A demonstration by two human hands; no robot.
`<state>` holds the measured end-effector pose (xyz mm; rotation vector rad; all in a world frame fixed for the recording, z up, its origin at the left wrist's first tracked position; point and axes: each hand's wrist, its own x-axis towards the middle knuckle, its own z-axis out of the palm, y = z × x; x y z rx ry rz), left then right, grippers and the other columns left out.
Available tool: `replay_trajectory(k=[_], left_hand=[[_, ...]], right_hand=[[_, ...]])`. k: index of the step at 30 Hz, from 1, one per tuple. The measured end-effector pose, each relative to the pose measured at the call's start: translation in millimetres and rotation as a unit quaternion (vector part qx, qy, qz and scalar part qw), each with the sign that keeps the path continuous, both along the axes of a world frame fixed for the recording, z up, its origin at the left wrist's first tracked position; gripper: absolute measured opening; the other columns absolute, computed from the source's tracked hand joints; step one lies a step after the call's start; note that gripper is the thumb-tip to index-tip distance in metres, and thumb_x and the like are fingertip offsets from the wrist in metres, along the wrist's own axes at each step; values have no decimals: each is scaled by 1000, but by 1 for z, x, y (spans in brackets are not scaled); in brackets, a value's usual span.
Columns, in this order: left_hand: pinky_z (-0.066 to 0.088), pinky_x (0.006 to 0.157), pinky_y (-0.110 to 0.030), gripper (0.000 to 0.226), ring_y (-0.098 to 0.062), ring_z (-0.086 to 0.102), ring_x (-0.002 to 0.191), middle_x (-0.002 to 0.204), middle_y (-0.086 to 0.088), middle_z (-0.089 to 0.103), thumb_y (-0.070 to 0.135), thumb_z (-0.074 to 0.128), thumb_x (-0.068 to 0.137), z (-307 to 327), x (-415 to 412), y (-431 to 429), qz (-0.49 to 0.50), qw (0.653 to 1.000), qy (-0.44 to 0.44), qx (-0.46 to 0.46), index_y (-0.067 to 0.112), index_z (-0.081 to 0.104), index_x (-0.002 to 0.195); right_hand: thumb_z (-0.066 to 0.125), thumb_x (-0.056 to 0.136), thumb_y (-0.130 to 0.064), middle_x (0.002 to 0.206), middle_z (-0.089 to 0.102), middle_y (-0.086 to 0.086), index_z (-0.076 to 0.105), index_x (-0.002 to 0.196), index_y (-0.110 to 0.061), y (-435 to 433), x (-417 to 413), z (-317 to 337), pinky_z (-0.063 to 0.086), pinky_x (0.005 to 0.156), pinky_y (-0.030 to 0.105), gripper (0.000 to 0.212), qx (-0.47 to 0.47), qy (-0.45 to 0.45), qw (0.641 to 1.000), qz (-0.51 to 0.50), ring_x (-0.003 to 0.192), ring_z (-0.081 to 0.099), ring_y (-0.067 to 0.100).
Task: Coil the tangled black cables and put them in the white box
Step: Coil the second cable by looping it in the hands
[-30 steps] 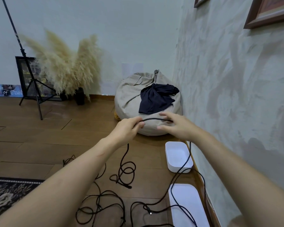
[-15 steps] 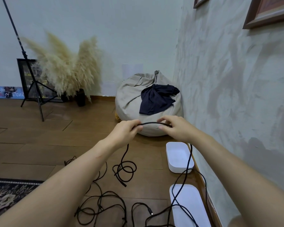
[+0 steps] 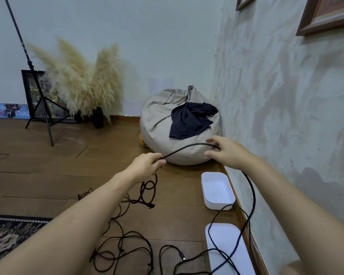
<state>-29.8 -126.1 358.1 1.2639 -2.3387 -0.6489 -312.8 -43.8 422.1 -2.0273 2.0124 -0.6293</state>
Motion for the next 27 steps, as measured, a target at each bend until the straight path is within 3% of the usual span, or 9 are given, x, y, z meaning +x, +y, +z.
replay_trajectory(k=[2,4,6,8,13,17,22,24,27], left_hand=[[40,60,-26,27,-4,51,60,67,9,57,38,50,107,7,-11,7,-24,999,-16,-38,26,59,84],[38,60,-25,25,-3,53,64,68,11,56,38,52,106,11,-23,14,-45,995,-18,-82,28,58,84],[37,59,-22,23,-2,53,67,69,11,56,39,53,105,11,-29,19,-57,993,-8,-104,27,59,87],[36,58,-24,28,-5,51,63,67,9,56,41,54,105,9,-27,17,-56,994,1,-89,21,58,85],[46,67,-32,22,-10,58,71,77,6,64,39,56,104,5,-19,10,-30,998,-14,-61,22,63,92],[55,81,-37,5,-11,62,87,92,10,68,28,57,103,4,-22,6,-21,995,-33,-88,31,61,99],[54,87,-44,9,-20,65,99,105,7,72,32,58,102,-3,-10,-6,32,990,-72,-114,29,64,108],[53,87,-43,12,-19,64,99,106,7,72,35,58,102,-4,-5,-7,39,991,-68,-111,28,65,110],[54,84,-43,13,-20,64,95,103,6,73,34,59,103,-2,-4,-5,30,987,-54,-146,26,66,110]], right_hand=[[68,92,-51,131,60,-8,46,148,-32,0,19,0,46,102,35,64,25,19,999,36,122,59,16],[64,93,-56,127,64,-5,50,145,-32,-1,41,-2,48,99,34,59,43,27,995,84,117,60,14],[57,100,-51,104,69,-4,67,114,-30,-6,51,-10,46,82,33,27,32,61,992,104,99,62,17],[51,105,-39,79,64,-6,62,81,-28,-8,46,-12,38,68,36,28,-21,65,993,101,80,57,19],[47,106,-35,83,66,-5,66,89,-20,-9,28,-17,48,77,41,29,-59,58,995,59,81,60,20],[46,106,-34,73,59,-8,61,84,-21,-11,27,-19,40,68,37,30,-73,23,996,53,75,57,17],[48,106,-29,63,52,-10,63,81,-17,-11,23,-19,36,62,31,31,-98,-31,994,40,64,49,7],[48,106,-31,65,54,-9,63,81,-20,-14,16,-22,40,65,34,31,-77,-40,996,30,64,51,9],[50,102,-31,75,66,-7,65,85,-21,-17,9,-26,50,74,38,25,34,13,999,21,76,62,18]])
